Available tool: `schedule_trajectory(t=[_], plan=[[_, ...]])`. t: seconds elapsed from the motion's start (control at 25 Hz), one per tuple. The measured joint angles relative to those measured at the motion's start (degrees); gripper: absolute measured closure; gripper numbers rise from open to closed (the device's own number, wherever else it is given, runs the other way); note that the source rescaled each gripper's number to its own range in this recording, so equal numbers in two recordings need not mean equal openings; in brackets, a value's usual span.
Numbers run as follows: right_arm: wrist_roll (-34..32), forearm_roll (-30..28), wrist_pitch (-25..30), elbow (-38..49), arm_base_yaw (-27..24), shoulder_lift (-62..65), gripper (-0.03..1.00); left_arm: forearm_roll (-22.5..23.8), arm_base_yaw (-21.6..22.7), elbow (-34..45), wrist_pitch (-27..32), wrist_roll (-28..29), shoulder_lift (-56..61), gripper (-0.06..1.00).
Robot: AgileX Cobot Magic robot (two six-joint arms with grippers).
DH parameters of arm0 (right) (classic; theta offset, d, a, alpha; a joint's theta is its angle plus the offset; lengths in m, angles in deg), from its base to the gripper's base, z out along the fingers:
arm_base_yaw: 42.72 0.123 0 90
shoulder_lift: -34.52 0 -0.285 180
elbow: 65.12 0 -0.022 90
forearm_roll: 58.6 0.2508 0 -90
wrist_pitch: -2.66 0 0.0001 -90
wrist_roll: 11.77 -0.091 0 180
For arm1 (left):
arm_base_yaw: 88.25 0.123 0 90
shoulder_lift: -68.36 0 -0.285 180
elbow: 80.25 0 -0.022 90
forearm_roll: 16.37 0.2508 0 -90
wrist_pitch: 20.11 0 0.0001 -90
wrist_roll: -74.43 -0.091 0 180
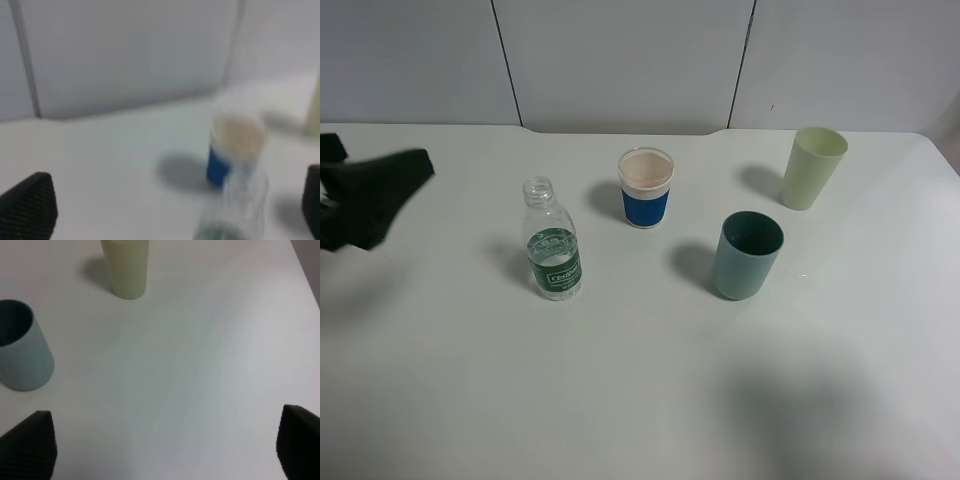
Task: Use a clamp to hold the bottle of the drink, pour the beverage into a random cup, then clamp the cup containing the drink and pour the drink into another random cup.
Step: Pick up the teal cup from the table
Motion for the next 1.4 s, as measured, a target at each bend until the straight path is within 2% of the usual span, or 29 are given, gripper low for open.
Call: schedule_trajectory(t=[0.04, 0.08, 0.12, 0.24, 0.28, 0.32, 0.36, 0.4, 0.44, 0.48, 0.52, 0.56, 0.6, 0.68, 0.84, 1.28, 1.4], plan=[[0.00, 0.00, 0.00, 0.00, 0.00, 0.00, 0.37, -2.18, 0.00, 0.00, 0.00, 0.12, 3.33, -0.05], [0.00, 0.00, 0.00, 0.00, 0.00, 0.00, 0.37, -3.26, 0.00, 0.00, 3.81, 1.00, 7.38, -0.05], [0.00, 0.00, 0.00, 0.00, 0.00, 0.00, 0.37, -7.11, 0.00, -0.34, 7.32, 1.25, 12.06, -0.05], [0.00, 0.00, 0.00, 0.00, 0.00, 0.00, 0.37, -13.68, 0.00, -3.74, 15.59, 0.10, 21.32, -0.05], [0.00, 0.00, 0.00, 0.00, 0.00, 0.00, 0.37, -15.56, 0.00, -5.71, 19.34, -1.55, 24.50, -0.05], [0.00, 0.00, 0.00, 0.00, 0.00, 0.00, 0.37, -17.89, 0.00, -10.63, 27.77, -6.42, 29.68, -0.05], [0.00, 0.00, 0.00, 0.00, 0.00, 0.00, 0.37, -17.89, 0.00, -10.63, 27.77, -6.42, 29.68, -0.05], [0.00, 0.00, 0.00, 0.00, 0.00, 0.00, 0.37, -18.79, 0.00, -19.09, 41.31, -12.68, 34.12, -0.05], [0.00, 0.00, 0.00, 0.00, 0.00, 0.00, 0.37, -18.79, 0.00, -22.07, 48.65, -14.54, 35.50, -0.05], [0.00, 0.00, 0.00, 0.00, 0.00, 0.00, 0.37, -18.79, -0.02, -23.93, 51.28, -15.12, 36.04, -0.06], [0.00, 0.00, 0.00, 0.00, 0.00, 0.00, 0.37, -18.79, -0.02, -23.93, 51.28, -15.12, 36.04, -0.06], [0.00, 0.00, 0.00, 0.00, 0.00, 0.00, 0.37, -18.79, -0.08, -25.66, 55.51, -15.51, 36.50, -0.06], [0.00, 0.00, 0.00, 0.00, 0.00, 0.00, 0.37, -18.79, -0.08, -28.32, 57.13, -15.88, 36.70, -0.06], [0.00, 0.00, 0.00, 0.00, 0.00, 0.00, 0.37, -18.79, -0.23, -30.64, 66.70, -15.88, 37.57, -0.06], [0.00, 0.00, 0.00, 0.00, 0.00, 0.00, 0.37, -18.79, 0.08, -33.47, 81.19, -16.36, 39.56, -0.06], [0.00, 0.00, 0.00, 0.00, 0.00, 0.00, 0.37, -18.79, 5.77, -33.49, 82.28, -16.36, 46.82, -0.06], [0.00, 0.00, 0.00, 0.00, 0.05, 0.00, 0.37, -18.79, 7.82, -33.62, 84.51, -16.31, 51.05, -0.06]])
